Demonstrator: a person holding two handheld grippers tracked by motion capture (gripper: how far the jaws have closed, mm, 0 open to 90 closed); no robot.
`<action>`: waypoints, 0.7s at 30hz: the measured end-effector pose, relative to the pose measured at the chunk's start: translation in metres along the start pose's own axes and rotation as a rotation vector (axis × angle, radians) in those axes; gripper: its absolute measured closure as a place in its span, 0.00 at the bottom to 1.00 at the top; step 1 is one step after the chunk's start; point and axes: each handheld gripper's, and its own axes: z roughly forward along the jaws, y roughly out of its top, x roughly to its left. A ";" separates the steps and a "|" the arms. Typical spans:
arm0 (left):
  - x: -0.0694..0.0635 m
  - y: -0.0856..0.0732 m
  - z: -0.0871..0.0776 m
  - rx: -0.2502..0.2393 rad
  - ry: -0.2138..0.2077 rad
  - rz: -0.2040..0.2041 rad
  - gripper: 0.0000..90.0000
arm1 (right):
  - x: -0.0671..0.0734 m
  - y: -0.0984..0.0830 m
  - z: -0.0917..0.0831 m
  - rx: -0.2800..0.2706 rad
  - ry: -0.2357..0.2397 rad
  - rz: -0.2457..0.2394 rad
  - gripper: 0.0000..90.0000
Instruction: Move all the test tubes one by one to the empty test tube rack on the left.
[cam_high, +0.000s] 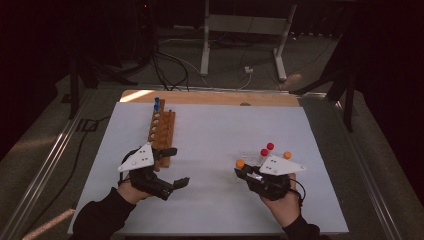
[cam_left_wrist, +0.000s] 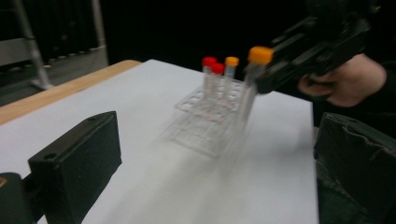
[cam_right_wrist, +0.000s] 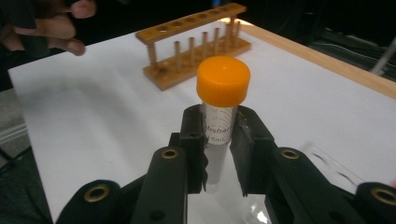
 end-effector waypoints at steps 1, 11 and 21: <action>-0.001 0.001 0.002 0.000 -0.013 0.003 0.02 | 0.002 0.001 0.003 0.003 0.006 -0.005 0.83; -0.008 0.010 0.024 0.004 -0.069 0.022 0.07 | 0.018 0.008 0.021 0.019 0.072 -0.042 0.83; -0.012 0.011 0.035 0.010 -0.094 0.045 0.25 | 0.027 0.012 0.031 0.029 0.108 -0.066 0.83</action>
